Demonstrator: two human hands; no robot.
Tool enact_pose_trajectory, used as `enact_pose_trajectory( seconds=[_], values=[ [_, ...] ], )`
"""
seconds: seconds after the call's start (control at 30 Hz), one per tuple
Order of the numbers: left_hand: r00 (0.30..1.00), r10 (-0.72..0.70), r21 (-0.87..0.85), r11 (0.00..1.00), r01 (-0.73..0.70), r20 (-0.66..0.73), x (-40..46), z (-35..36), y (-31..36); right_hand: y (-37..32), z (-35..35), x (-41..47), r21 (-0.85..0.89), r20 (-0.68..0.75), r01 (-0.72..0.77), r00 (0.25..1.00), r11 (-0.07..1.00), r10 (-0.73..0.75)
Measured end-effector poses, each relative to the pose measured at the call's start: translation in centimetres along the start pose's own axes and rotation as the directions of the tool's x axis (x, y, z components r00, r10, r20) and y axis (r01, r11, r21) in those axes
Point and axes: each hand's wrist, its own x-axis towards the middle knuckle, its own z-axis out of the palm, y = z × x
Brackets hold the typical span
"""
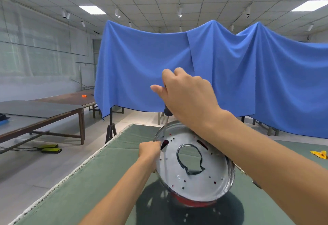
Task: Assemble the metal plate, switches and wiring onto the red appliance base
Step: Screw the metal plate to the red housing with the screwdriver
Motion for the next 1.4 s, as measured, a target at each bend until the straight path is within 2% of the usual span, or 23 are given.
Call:
enact_pose_trajectory(
  seconds=[0.13,0.23,0.3,0.37,0.43,0.53,0.67,0.7,0.8,0.83,0.87,0.93,0.97,1.0,1.07,1.1,1.13,1.2,1.23,1.27,1.33,1.37,1.4],
  values=[
    [0.981,-0.106,0.094,0.991,0.092,0.165,-0.3,-0.6,-0.8,0.1,0.9,2.0,0.095,0.239,-0.019,0.971,0.995,-0.004],
    [0.961,-0.182,0.188,0.972,0.144,0.208,-0.8,-1.0,-1.9,0.3,1.7,2.7,-0.107,0.258,-0.018,0.965,0.994,0.045],
    [0.952,-0.2,0.236,0.961,0.145,0.231,-0.7,-1.4,-2.6,0.3,2.3,2.6,-0.133,0.405,-0.044,0.909,0.99,0.094],
    [0.951,-0.209,0.279,0.95,0.142,0.228,-0.3,-1.9,-3.2,0.2,2.9,2.6,-0.026,0.568,-0.102,0.817,0.994,0.099],
    [0.945,-0.229,0.335,0.931,0.143,0.233,0.0,-2.2,-3.3,0.1,3.4,2.8,0.015,0.575,-0.139,0.811,0.99,0.105],
    [0.925,-0.262,0.499,0.861,0.095,0.275,-0.1,-2.0,-2.9,0.0,3.9,3.5,-0.117,0.497,-0.12,0.853,0.986,0.162],
    [0.909,-0.287,0.645,0.764,0.027,0.303,0.2,-1.6,-2.1,0.4,4.9,4.4,0.029,0.665,-0.266,0.725,0.963,0.18],
    [0.904,-0.283,0.666,0.746,-0.002,0.32,0.4,-1.4,-2.0,0.5,5.2,4.6,0.042,0.664,-0.283,0.724,0.958,0.185],
    [0.915,-0.215,0.724,0.681,-0.11,0.342,0.8,-0.6,-2.4,0.8,6.1,5.2,-0.124,0.502,-0.169,0.84,0.978,0.208],
    [0.923,-0.176,0.74,0.655,-0.15,0.343,1.0,-0.4,-2.6,0.9,6.2,5.4,-0.148,0.495,-0.172,0.84,0.974,0.224],
    [0.933,-0.129,0.763,0.618,-0.19,0.337,1.2,-0.2,-2.8,1.2,6.3,5.7,-0.133,0.539,-0.19,0.81,0.973,0.232],
    [0.951,-0.017,0.82,0.512,-0.256,0.308,1.3,0.3,-3.0,1.3,6.4,6.1,-0.049,0.688,-0.282,0.686,0.958,0.237],
    [0.955,0.04,0.839,0.468,-0.278,0.294,1.5,0.5,-3.2,1.4,6.4,6.1,-0.027,0.719,-0.308,0.655,0.951,0.233],
    [0.956,0.077,0.843,0.455,-0.287,0.284,1.6,0.6,-3.4,1.5,6.7,6.1,-0.027,0.705,-0.302,0.67,0.953,0.232],
    [0.959,0.082,0.821,0.5,-0.274,0.27,1.7,0.8,-3.8,1.9,7.1,5.9,-0.14,0.576,-0.207,0.778,0.968,0.25],
    [0.96,0.056,0.783,0.567,-0.257,0.274,1.9,0.8,-4.1,2.2,7.0,6.0,-0.176,0.547,-0.191,0.797,0.966,0.257],
    [0.956,0.026,0.707,0.666,-0.236,0.294,2.0,0.7,-4.3,2.5,6.9,6.1,-0.169,0.576,-0.208,0.772,0.963,0.268],
    [0.935,-0.004,0.502,0.845,-0.186,0.354,2.2,0.7,-4.5,2.7,6.6,6.5,-0.076,0.713,-0.3,0.65,0.951,0.262],
    [0.924,-0.004,0.416,0.894,-0.168,0.383,2.4,0.8,-4.6,2.7,6.6,6.5,-0.039,0.739,-0.336,0.625,0.941,0.254],
    [0.919,-0.001,0.327,0.935,-0.139,0.394,2.3,0.7,-4.7,2.9,6.8,6.4,-0.036,0.722,-0.345,0.64,0.938,0.263],
    [0.931,-0.025,0.105,0.994,-0.014,0.365,1.7,0.4,-5.2,3.1,7.3,6.1,-0.141,0.575,-0.261,0.763,0.955,0.294],
    [0.93,-0.032,-0.012,0.999,0.039,0.367,1.3,0.2,-5.6,3.2,7.4,6.1,-0.158,0.547,-0.241,0.786,0.958,0.288],
    [0.924,-0.032,-0.113,0.99,0.081,0.38,0.7,-0.1,-5.9,3.2,7.4,6.2,-0.133,0.59,-0.267,0.752,0.955,0.293]
  ],
)
